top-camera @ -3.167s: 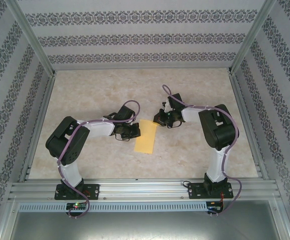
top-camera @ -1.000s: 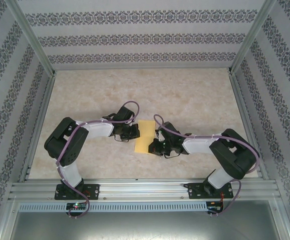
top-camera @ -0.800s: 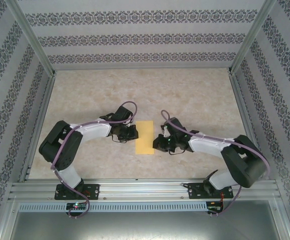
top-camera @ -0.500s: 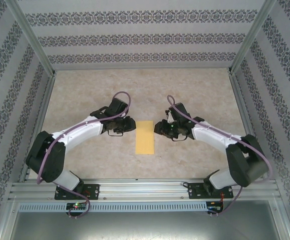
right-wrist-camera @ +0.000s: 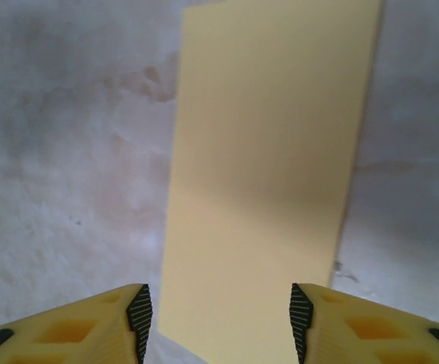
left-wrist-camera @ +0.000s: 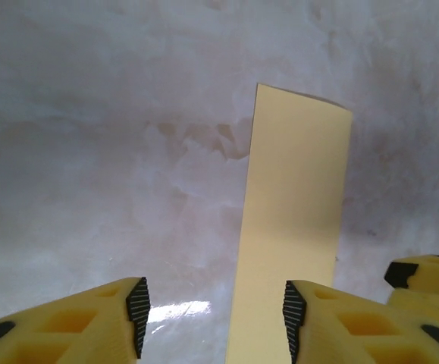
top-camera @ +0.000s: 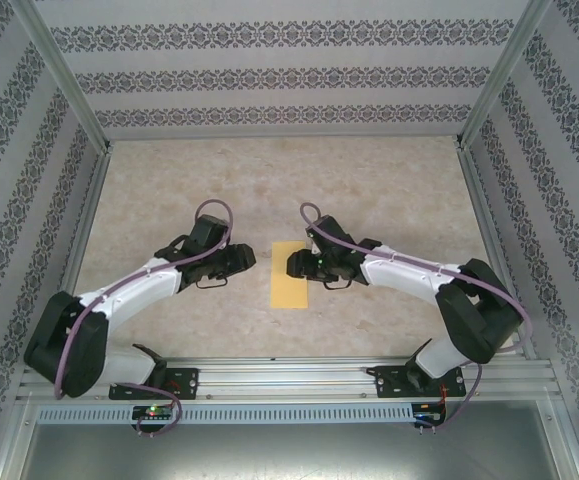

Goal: Fold a paper plane with a square sheet of paper (pick it up from the middle)

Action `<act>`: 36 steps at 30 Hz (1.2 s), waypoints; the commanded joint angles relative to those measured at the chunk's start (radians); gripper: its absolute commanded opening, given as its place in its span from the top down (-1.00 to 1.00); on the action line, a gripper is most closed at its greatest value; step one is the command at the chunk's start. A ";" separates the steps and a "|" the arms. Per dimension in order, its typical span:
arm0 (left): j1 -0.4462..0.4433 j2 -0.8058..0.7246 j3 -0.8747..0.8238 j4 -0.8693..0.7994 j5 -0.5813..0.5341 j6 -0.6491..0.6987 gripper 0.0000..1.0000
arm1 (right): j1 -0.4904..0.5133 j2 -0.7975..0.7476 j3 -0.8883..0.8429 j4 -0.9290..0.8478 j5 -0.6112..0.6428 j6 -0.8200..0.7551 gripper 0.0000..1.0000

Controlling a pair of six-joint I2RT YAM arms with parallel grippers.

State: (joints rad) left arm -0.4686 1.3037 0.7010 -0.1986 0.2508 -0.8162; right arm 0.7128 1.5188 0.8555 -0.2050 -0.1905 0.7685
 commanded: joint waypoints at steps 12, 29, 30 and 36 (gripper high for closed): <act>0.041 0.101 0.032 0.111 0.154 -0.049 -0.45 | -0.069 0.122 0.046 0.013 -0.091 0.042 0.04; 0.036 0.237 0.093 0.104 0.243 -0.054 -0.46 | -0.082 0.183 0.039 0.003 -0.132 0.024 0.04; 0.035 0.239 0.095 0.105 0.245 -0.054 -0.46 | -0.082 0.179 0.035 0.011 -0.136 0.024 0.04; 0.022 0.256 0.119 0.080 0.247 -0.041 -0.46 | -0.092 0.145 0.015 0.050 -0.163 0.036 0.03</act>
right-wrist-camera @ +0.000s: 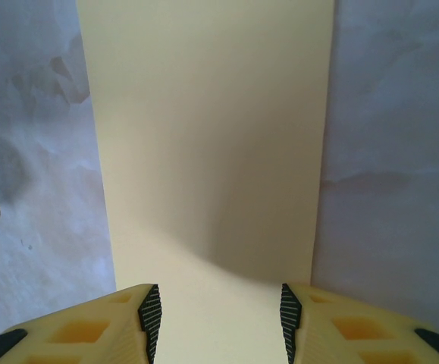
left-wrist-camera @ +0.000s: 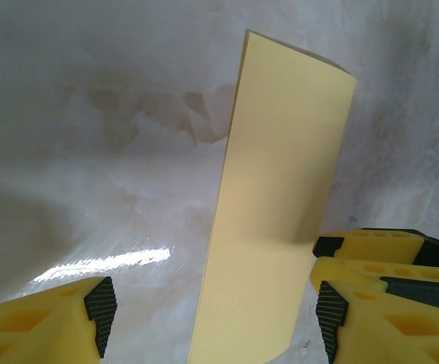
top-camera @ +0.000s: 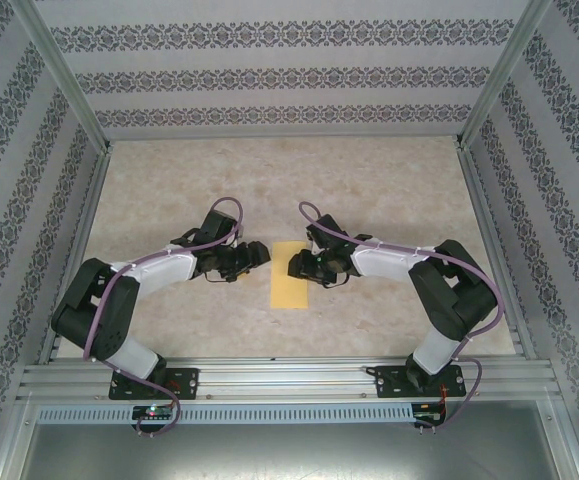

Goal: Fold a paper plane with a square sheet of paper (pick it up from the middle)

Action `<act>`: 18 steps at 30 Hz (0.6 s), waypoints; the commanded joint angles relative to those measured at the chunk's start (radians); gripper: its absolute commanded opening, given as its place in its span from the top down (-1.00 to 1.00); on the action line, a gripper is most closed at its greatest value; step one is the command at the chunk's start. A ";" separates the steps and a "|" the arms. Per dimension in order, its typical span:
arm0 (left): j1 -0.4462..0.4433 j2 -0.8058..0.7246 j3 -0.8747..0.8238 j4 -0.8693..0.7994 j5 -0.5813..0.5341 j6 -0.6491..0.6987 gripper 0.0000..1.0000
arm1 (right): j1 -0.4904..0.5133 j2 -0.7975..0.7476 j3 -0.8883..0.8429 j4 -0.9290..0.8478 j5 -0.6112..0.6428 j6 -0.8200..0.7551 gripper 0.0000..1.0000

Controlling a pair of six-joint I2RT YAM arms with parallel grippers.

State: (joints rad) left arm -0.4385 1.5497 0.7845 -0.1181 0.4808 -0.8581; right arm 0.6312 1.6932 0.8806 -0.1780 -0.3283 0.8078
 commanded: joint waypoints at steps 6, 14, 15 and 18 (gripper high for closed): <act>-0.023 0.027 0.056 -0.018 0.018 0.011 -0.46 | -0.016 -0.038 -0.019 0.039 -0.027 -0.004 0.02; -0.038 0.064 0.077 -0.023 0.028 0.011 -0.46 | -0.020 0.013 -0.034 0.024 -0.015 -0.008 0.03; -0.039 0.068 0.079 -0.024 0.028 0.011 -0.46 | -0.019 0.014 -0.036 0.025 -0.014 -0.008 0.03; -0.044 0.078 0.083 -0.019 0.034 0.009 -0.45 | -0.023 0.013 -0.042 0.022 -0.010 -0.010 0.03</act>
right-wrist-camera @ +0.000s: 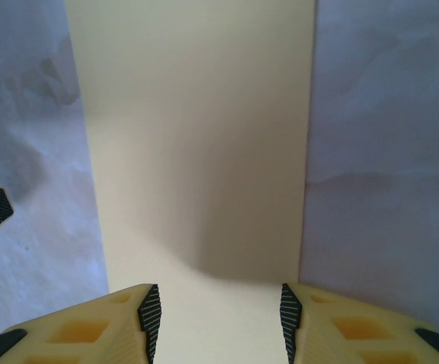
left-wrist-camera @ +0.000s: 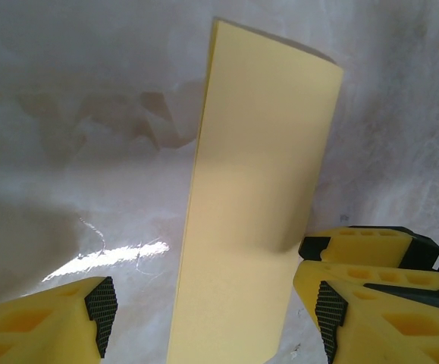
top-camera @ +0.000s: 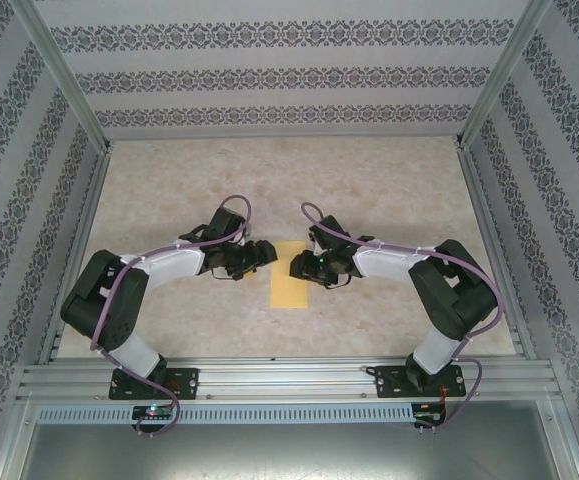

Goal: Fold a paper plane with a square sheet of paper (pick it up from the middle)

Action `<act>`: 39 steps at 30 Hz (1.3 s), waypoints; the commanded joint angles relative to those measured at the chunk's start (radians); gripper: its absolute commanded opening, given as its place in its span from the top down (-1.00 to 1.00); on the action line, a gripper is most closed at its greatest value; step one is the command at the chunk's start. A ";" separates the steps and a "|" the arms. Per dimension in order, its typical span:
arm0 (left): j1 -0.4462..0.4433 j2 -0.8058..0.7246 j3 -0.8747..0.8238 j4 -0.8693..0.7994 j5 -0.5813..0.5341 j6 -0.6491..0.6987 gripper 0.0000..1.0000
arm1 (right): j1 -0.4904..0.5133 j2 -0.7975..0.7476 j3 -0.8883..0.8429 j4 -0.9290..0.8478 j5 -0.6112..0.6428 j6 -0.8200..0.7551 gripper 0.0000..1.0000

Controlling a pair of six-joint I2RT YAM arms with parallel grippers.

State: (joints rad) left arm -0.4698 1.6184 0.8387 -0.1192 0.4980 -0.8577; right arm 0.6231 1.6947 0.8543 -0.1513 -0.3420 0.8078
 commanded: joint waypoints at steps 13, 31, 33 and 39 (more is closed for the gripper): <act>-0.035 0.063 0.059 -0.011 0.045 0.001 -0.38 | -0.033 0.023 -0.059 0.042 -0.024 0.013 0.03; -0.053 0.154 0.102 -0.021 0.076 -0.004 -0.09 | -0.037 0.054 -0.070 0.048 -0.036 0.015 0.04; -0.055 0.161 0.108 -0.024 0.077 -0.003 -0.09 | -0.037 0.055 -0.072 0.048 -0.035 0.016 0.04; -0.065 0.181 0.122 -0.015 0.100 -0.001 0.00 | -0.039 0.057 -0.077 0.053 -0.034 0.019 0.04</act>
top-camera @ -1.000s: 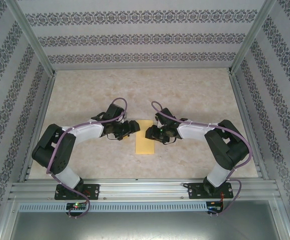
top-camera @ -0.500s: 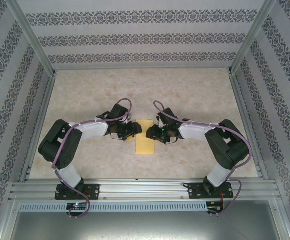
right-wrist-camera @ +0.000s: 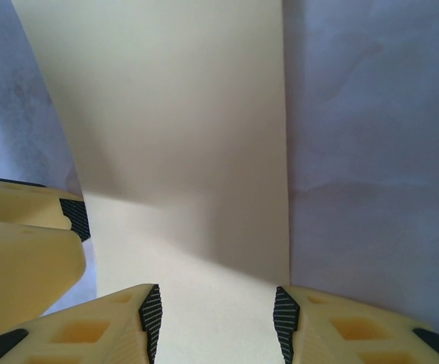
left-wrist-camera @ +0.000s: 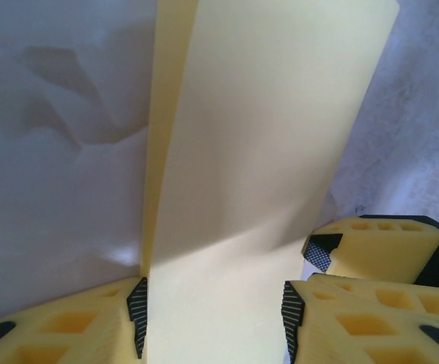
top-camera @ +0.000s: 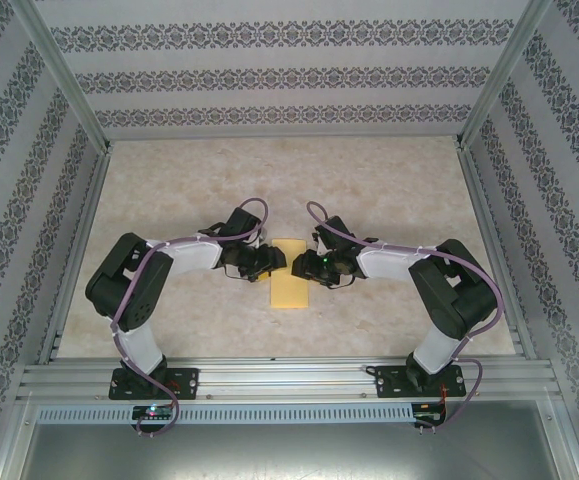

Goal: Fold a paper plane with a square sheet of paper (pick it up from the middle)

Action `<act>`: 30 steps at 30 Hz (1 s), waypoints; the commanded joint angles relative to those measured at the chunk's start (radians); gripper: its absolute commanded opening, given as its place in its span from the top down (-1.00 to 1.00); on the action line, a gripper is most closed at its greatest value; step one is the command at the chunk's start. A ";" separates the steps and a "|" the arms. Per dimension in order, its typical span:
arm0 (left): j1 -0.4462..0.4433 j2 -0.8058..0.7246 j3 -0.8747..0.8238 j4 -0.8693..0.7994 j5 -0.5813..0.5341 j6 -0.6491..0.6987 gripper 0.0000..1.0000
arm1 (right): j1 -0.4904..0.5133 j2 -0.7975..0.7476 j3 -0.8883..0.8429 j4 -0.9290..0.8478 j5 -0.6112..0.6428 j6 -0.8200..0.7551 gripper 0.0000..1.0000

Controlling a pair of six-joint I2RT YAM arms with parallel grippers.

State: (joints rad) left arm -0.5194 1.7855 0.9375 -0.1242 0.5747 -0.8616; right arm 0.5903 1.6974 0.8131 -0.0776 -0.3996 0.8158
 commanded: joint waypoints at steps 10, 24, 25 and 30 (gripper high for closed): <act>-0.018 -0.022 0.009 0.003 0.003 -0.001 0.05 | -0.007 0.049 -0.040 -0.013 0.022 0.012 0.04; -0.014 -0.025 -0.008 0.064 0.014 -0.028 0.08 | -0.013 0.028 -0.077 0.070 -0.015 0.035 0.04; -0.013 -0.024 -0.011 0.064 0.012 -0.032 0.08 | -0.015 0.026 -0.080 0.077 -0.019 0.039 0.04; -0.009 -0.017 -0.040 0.135 0.039 -0.073 0.10 | -0.020 0.011 -0.098 0.132 -0.049 0.059 0.04</act>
State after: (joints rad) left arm -0.5243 1.7809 0.9211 -0.0578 0.5804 -0.8978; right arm 0.5709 1.6817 0.7578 0.0154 -0.4431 0.8501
